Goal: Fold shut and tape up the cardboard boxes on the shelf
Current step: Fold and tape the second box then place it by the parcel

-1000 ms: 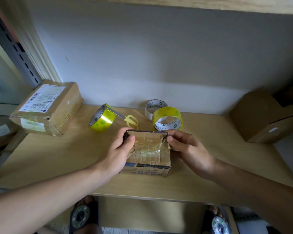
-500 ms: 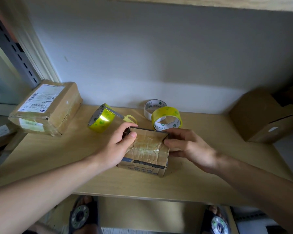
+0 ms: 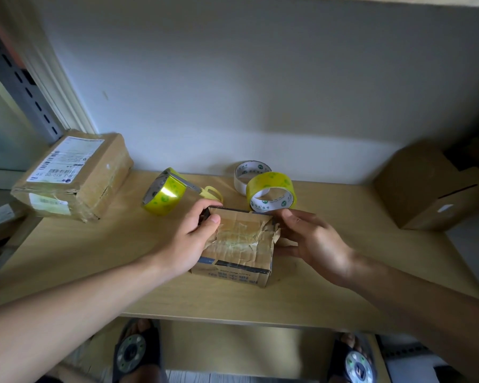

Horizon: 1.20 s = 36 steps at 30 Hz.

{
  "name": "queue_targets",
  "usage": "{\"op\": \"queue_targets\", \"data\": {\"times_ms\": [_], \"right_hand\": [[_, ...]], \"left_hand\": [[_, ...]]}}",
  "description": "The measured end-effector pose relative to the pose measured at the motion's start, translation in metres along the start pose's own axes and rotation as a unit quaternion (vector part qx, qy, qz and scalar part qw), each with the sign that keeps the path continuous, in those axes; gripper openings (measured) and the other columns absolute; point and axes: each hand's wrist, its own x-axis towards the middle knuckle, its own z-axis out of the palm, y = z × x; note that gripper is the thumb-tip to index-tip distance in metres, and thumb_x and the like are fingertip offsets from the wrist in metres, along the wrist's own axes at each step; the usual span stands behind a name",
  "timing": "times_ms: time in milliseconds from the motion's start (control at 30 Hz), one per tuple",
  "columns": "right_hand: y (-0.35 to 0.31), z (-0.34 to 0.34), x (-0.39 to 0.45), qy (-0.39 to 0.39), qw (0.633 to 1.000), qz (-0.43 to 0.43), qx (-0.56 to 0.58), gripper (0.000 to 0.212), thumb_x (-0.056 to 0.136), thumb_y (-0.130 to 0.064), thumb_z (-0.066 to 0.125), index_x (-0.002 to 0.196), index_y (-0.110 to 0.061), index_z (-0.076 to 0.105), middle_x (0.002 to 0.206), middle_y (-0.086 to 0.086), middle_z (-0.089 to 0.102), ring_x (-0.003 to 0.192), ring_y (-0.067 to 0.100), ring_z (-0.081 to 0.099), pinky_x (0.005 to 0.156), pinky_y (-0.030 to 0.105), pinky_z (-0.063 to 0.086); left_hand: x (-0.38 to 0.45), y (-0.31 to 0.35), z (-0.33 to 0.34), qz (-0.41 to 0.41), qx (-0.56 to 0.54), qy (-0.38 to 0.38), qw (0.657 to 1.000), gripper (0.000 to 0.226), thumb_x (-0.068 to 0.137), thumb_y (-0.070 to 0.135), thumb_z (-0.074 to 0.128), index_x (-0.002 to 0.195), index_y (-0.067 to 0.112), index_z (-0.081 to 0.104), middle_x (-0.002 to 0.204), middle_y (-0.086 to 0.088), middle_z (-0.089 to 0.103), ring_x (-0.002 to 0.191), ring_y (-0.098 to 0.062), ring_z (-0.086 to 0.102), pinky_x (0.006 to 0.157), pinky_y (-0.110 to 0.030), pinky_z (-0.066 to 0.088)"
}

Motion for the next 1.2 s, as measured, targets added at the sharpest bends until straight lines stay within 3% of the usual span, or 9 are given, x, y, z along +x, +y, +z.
{"op": "queue_targets", "data": {"times_ms": [100, 233, 300, 400, 467, 633, 800, 967, 1200], "right_hand": [[-0.001, -0.008, -0.001, -0.07, 0.992, -0.029, -0.1, 0.043, 0.089, -0.031, 0.075, 0.127, -0.012, 0.068, 0.118, 0.009, 0.073, 0.112, 0.025, 0.069, 0.099, 0.04, 0.056], [-0.002, -0.006, 0.003, -0.06, 0.986, -0.053, -0.147, 0.047, 0.077, -0.02, 0.083, 0.121, -0.011, 0.068, 0.092, -0.013, 0.073, 0.085, 0.004, 0.068, 0.079, 0.017, 0.052], [0.0, -0.004, 0.006, -0.051, 0.988, -0.053, -0.133, 0.041, 0.08, -0.025, 0.083, 0.116, -0.008, 0.07, 0.095, -0.006, 0.074, 0.09, 0.008, 0.068, 0.083, 0.025, 0.056], [-0.001, 0.002, 0.01, -0.018, 0.992, -0.04, -0.118, 0.037, 0.08, -0.041, 0.084, 0.102, -0.014, 0.072, 0.105, 0.011, 0.069, 0.097, 0.023, 0.065, 0.099, 0.059, 0.053], [-0.002, 0.006, 0.013, -0.011, 0.993, -0.028, -0.115, 0.042, 0.074, -0.049, 0.084, 0.097, -0.015, 0.073, 0.103, 0.013, 0.068, 0.096, 0.025, 0.064, 0.097, 0.066, 0.05], [-0.005, -0.003, 0.017, -0.041, 0.998, 0.047, -0.018, 0.046, 0.095, -0.037, 0.066, 0.127, -0.004, 0.066, 0.115, 0.024, 0.064, 0.102, 0.034, 0.06, 0.108, 0.062, 0.044], [-0.002, -0.024, 0.018, -0.15, 0.985, 0.086, 0.017, 0.063, 0.078, 0.004, 0.059, 0.14, 0.001, 0.055, 0.142, 0.029, 0.056, 0.13, 0.042, 0.055, 0.117, 0.06, 0.036], [0.01, -0.024, 0.018, -0.138, 0.989, 0.048, 0.011, 0.054, 0.086, -0.002, 0.07, 0.139, -0.003, 0.057, 0.144, 0.026, 0.056, 0.137, 0.043, 0.051, 0.115, 0.058, 0.04], [0.008, -0.021, 0.017, -0.152, 0.986, 0.062, 0.014, 0.086, 0.068, -0.025, 0.096, 0.141, -0.005, 0.057, 0.147, 0.031, 0.049, 0.139, 0.045, 0.048, 0.117, 0.061, 0.035]], "left_hand": [[-0.001, -0.001, -0.002, -0.003, 0.002, -0.008, 1.0, 0.023, 0.109, 0.009, 0.04, 0.129, 0.011, 0.052, 0.085, -0.01, 0.037, 0.071, -0.01, 0.035, 0.058, -0.013, 0.035], [-0.001, 0.0, -0.002, -0.004, 0.0, -0.011, 1.0, 0.023, 0.109, 0.008, 0.04, 0.128, 0.011, 0.052, 0.083, -0.008, 0.037, 0.073, -0.01, 0.035, 0.06, -0.013, 0.036], [-0.001, -0.001, -0.001, -0.005, -0.007, -0.009, 1.0, 0.022, 0.109, 0.008, 0.041, 0.125, 0.015, 0.053, 0.083, -0.007, 0.038, 0.076, -0.012, 0.036, 0.065, -0.018, 0.035], [0.0, -0.002, 0.001, -0.008, -0.006, -0.007, 1.0, 0.021, 0.109, 0.01, 0.041, 0.122, 0.021, 0.054, 0.088, -0.009, 0.039, 0.085, -0.017, 0.037, 0.07, -0.024, 0.034], [-0.001, -0.002, 0.002, -0.011, -0.007, -0.008, 1.0, 0.021, 0.11, 0.01, 0.04, 0.123, 0.019, 0.052, 0.091, -0.009, 0.04, 0.089, -0.018, 0.037, 0.069, -0.021, 0.034], [-0.003, -0.002, 0.0, -0.008, 0.004, -0.01, 1.0, 0.022, 0.11, 0.013, 0.04, 0.127, 0.019, 0.053, 0.087, -0.006, 0.04, 0.079, -0.01, 0.037, 0.062, -0.012, 0.036], [-0.003, -0.004, -0.004, -0.007, 0.013, -0.02, 1.0, 0.022, 0.11, 0.014, 0.04, 0.127, 0.019, 0.053, 0.083, -0.005, 0.034, 0.072, -0.01, 0.034, 0.061, -0.016, 0.034], [-0.002, -0.005, -0.003, -0.006, 0.018, -0.014, 1.0, 0.022, 0.11, 0.014, 0.041, 0.127, 0.02, 0.053, 0.087, -0.008, 0.038, 0.076, -0.009, 0.037, 0.068, -0.017, 0.036], [-0.003, -0.006, -0.001, -0.007, 0.011, -0.005, 1.0, 0.022, 0.11, 0.011, 0.04, 0.126, 0.015, 0.053, 0.08, -0.005, 0.036, 0.07, -0.012, 0.034, 0.059, -0.017, 0.032]]}}
